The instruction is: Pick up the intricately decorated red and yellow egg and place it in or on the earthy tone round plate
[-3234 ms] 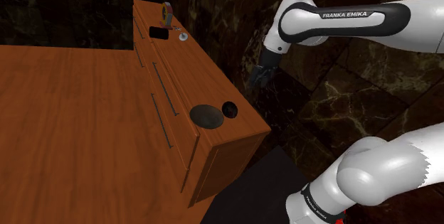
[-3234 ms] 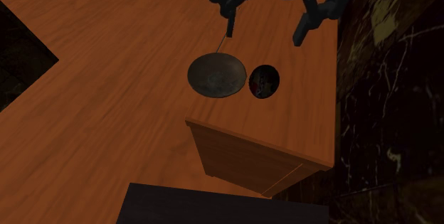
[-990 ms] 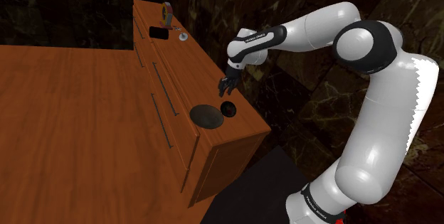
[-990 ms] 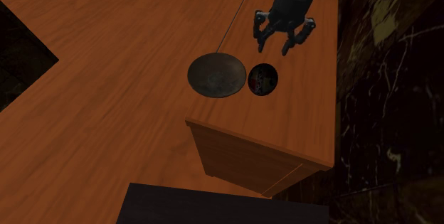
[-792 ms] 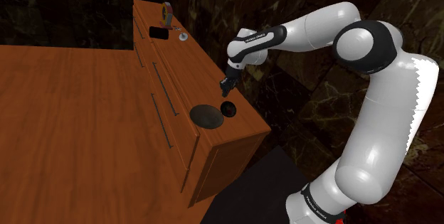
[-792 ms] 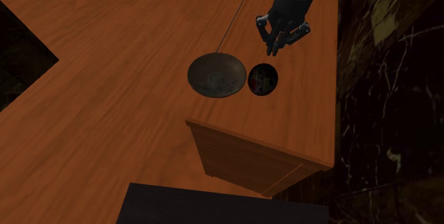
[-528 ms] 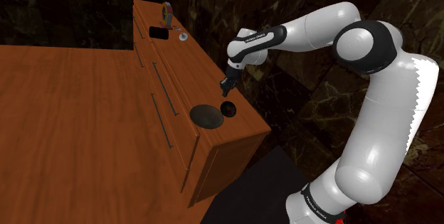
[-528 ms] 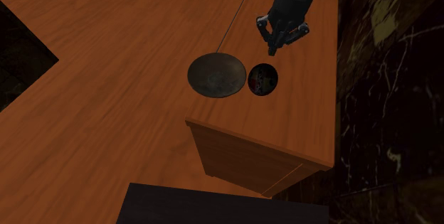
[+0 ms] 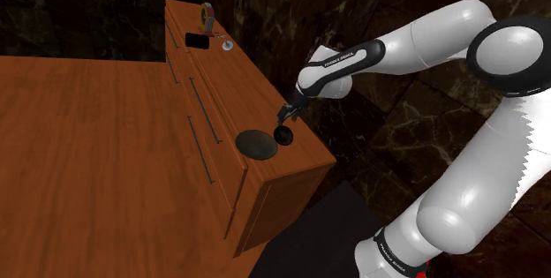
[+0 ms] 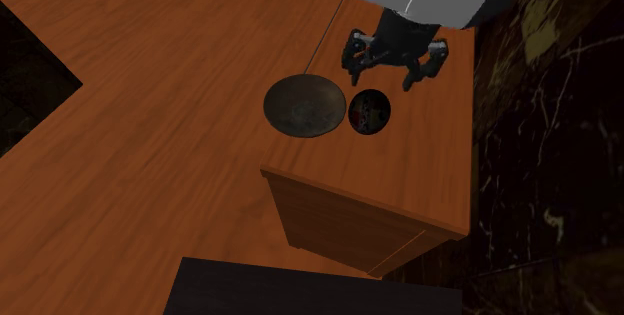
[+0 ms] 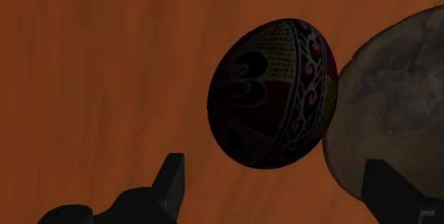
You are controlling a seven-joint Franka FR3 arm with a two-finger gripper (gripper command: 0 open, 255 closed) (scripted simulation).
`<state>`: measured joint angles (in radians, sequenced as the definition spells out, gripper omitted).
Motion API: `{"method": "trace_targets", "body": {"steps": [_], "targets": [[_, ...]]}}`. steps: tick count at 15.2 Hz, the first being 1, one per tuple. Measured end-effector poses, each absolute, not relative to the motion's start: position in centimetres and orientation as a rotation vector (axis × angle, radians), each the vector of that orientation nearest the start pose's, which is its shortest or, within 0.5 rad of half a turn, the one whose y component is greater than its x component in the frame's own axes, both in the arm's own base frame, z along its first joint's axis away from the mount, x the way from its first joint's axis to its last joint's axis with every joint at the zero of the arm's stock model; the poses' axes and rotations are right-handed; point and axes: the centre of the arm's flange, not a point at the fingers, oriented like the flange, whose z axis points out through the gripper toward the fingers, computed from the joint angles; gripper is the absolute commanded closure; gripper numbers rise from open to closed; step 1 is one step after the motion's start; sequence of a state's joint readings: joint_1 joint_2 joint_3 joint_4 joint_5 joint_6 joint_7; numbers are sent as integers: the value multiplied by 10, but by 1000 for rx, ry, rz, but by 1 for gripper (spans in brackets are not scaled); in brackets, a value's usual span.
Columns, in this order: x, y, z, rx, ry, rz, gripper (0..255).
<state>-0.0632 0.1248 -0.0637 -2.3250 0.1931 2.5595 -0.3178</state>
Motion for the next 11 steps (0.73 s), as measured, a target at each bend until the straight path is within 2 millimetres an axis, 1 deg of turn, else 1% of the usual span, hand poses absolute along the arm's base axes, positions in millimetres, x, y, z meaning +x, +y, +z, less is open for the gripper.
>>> {"method": "trace_targets", "body": {"steps": [1,3,4,7,11], "targets": [[505,-64,298,-3056,-52,-276,0],[467,-58,294,-3054,-47,-422,0],[458,-57,290,-3055,-45,-464,0],[452,-57,275,-3057,-41,-501,0],[456,-56,256,-3058,-40,-506,0]]}}
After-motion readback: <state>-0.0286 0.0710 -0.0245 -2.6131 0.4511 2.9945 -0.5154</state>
